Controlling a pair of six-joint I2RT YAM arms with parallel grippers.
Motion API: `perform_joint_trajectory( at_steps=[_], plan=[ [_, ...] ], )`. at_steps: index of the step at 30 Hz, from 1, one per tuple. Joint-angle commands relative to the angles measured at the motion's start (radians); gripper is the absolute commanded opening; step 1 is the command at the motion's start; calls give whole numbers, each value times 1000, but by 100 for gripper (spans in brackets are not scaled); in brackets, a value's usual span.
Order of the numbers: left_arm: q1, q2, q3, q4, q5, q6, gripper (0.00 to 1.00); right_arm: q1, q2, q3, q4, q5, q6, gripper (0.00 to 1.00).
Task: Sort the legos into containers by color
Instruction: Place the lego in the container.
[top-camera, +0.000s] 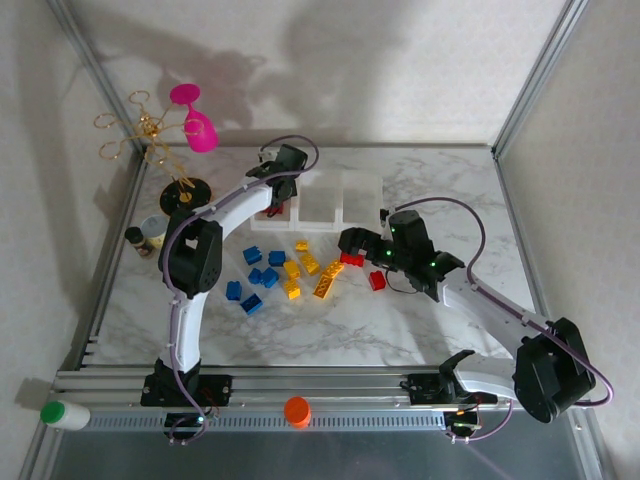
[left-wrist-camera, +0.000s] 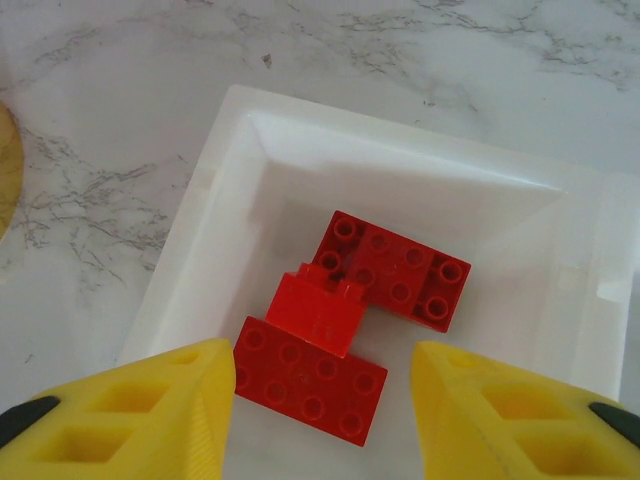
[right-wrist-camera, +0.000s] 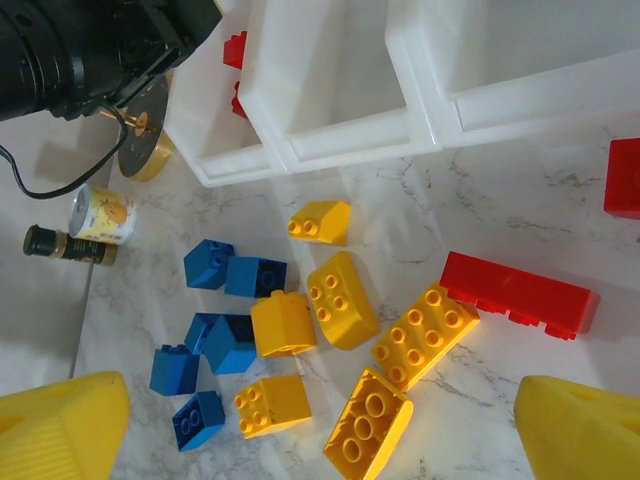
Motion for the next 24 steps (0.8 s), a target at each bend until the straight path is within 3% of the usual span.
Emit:
perform_joint_trajectory(
  at_steps=[1, 5, 17, 24],
  plan=[
    [-11, -77, 2, -61, 28, -15, 50, -22, -24, 7, -28, 26, -22, 99],
    [-56, -172, -71, -52, 87, -53, 51, -60, -42, -8, -59, 28, -25, 99],
    [-325, -464, -432, 99, 247, -294, 54, -210, -166, -105, -167, 12, -27, 99],
    [-489, -443, -506, 139, 279, -439, 56, -289, -217, -153, -226, 30, -40, 99]
  ],
)
